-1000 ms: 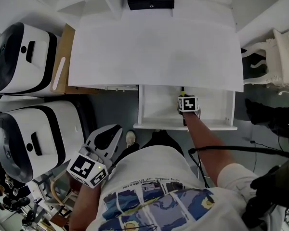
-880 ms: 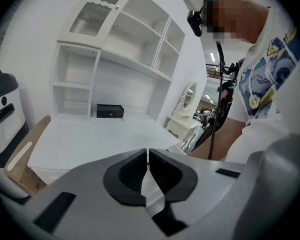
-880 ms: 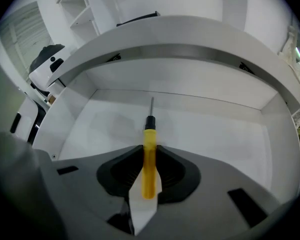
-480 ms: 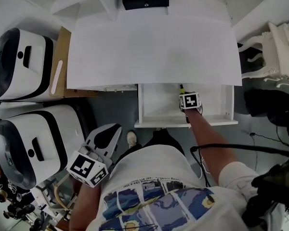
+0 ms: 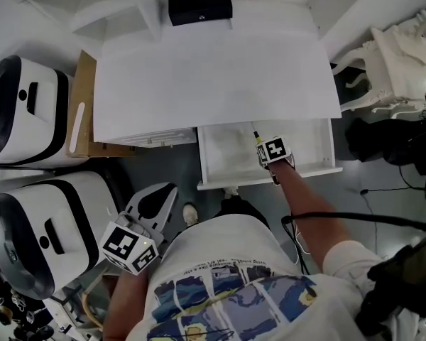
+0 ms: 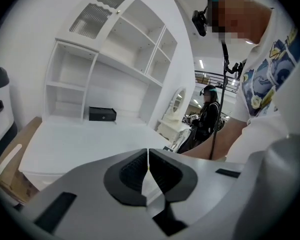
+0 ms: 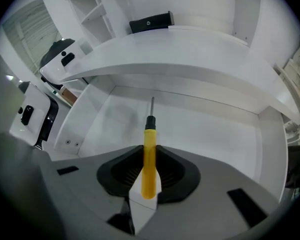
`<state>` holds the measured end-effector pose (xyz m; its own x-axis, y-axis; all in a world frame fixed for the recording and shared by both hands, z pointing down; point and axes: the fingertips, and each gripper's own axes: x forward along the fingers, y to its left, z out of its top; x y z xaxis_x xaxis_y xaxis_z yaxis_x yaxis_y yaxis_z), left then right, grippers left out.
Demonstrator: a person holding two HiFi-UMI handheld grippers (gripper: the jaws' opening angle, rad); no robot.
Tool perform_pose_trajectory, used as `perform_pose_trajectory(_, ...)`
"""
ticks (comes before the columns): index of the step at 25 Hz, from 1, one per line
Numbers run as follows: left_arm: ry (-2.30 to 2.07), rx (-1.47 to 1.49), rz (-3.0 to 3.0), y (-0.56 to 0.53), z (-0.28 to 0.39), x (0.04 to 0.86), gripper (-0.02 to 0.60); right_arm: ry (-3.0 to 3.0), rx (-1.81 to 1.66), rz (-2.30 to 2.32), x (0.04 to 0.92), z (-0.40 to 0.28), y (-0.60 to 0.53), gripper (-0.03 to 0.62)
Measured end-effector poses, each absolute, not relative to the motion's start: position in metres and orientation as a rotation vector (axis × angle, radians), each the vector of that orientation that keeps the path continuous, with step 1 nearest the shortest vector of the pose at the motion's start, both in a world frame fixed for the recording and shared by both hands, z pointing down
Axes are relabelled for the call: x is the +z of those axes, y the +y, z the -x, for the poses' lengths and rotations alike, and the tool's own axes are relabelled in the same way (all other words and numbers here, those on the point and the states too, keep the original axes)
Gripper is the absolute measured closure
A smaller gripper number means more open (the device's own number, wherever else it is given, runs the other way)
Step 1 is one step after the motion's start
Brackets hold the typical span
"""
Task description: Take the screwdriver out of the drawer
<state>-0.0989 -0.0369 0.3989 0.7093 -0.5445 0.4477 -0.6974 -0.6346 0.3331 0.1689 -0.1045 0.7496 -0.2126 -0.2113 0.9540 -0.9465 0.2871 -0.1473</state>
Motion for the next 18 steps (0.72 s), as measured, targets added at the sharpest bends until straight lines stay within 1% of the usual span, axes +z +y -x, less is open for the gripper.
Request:
perform_pose_trajectory(10,-0.91,0.353,-2.473,-0.023,0.134,0.39,0.566,-1.651,0.956,-1.03,0.707,-0.149,-0.079,0.497)
perform_pose_trajectory(18,-0.86,0.352,-2.521,0.0,0.158,0.387,0.568,-1.708,0.992,-1.114,0.663,-0.128,-0.047,0.497)
